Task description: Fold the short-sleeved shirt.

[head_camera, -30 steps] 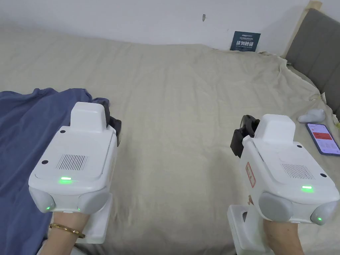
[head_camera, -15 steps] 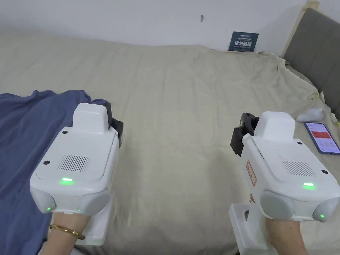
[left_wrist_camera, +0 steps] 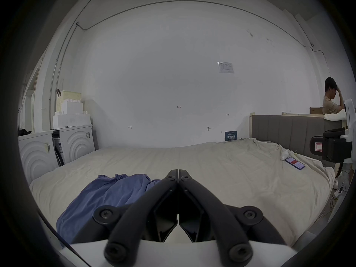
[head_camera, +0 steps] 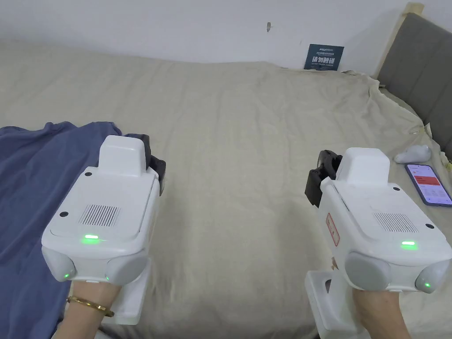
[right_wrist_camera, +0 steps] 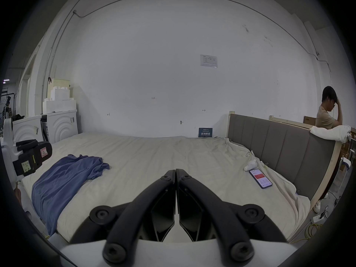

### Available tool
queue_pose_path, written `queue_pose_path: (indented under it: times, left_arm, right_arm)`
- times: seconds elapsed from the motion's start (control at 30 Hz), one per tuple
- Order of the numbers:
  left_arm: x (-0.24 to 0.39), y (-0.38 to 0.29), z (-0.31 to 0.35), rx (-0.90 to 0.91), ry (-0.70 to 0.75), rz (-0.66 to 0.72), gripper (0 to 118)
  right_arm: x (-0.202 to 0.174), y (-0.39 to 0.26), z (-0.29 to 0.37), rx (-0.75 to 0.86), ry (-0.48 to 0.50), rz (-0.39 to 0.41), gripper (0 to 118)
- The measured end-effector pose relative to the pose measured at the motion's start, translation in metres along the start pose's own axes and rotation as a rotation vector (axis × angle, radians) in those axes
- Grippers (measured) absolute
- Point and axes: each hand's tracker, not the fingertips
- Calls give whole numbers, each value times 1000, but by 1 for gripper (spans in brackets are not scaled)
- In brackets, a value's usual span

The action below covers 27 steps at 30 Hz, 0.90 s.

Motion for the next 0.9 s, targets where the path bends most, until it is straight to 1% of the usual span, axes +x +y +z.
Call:
queue_pose_path:
  times: [0.9]
  left_arm:
    - [4,2,-2,9,-13,-6,0]
  right_arm:
    - [3,2,1,3,1,5,0]
